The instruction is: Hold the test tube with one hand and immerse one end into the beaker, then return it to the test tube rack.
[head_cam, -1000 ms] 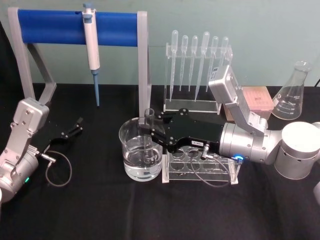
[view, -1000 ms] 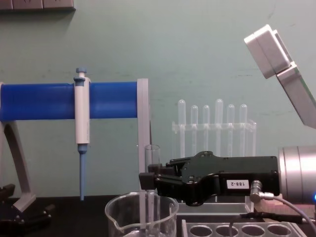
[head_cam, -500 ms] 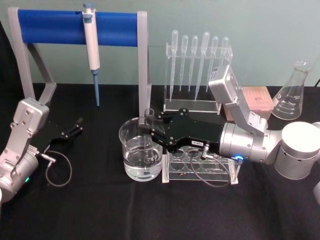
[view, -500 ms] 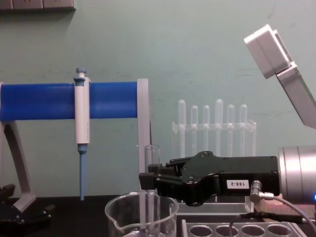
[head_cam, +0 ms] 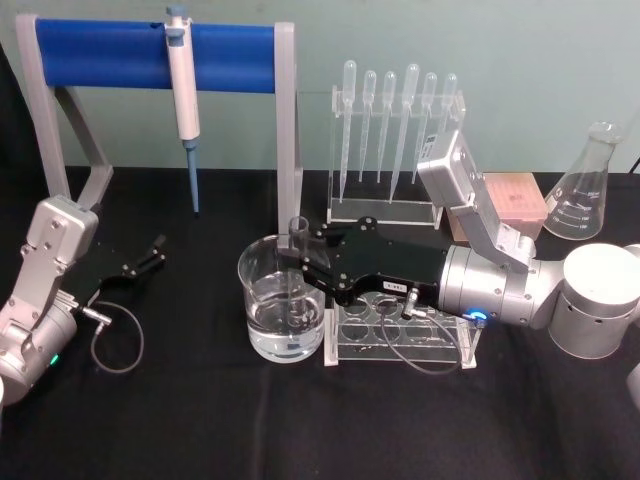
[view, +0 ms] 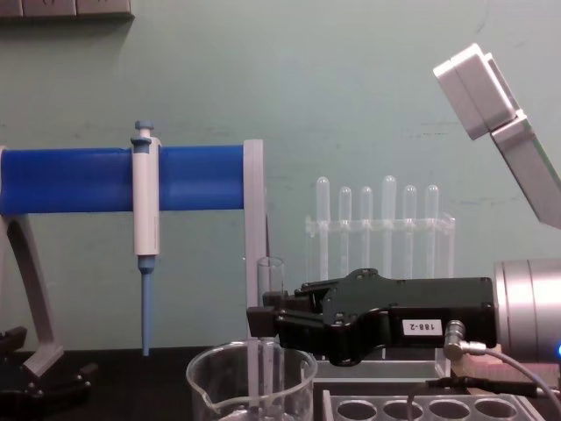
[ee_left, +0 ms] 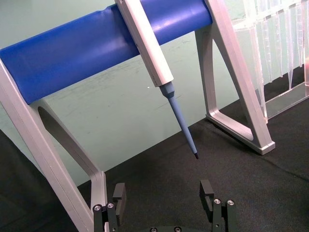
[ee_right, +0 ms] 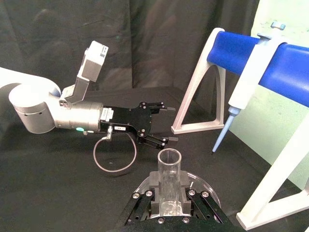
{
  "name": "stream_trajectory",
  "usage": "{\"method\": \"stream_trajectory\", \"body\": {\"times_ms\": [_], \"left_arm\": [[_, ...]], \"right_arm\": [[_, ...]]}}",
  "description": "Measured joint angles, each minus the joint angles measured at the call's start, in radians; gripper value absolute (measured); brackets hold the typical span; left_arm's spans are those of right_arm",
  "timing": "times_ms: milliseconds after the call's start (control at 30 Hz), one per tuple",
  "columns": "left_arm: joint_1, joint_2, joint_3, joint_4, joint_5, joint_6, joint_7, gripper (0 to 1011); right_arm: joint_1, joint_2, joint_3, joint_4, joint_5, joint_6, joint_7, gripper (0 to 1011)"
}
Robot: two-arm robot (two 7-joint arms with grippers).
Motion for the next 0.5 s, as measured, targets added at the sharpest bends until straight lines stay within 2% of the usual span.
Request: {"method": "stream_trajectory", "body": {"times_ms": [500], "left_arm": [[0.000, 0.000, 0.000, 0.000, 0.000, 0.000, 0.000, 1000]], "right_arm": [[0.000, 0.000, 0.000, 0.000, 0.000, 0.000, 0.000, 242]]}}
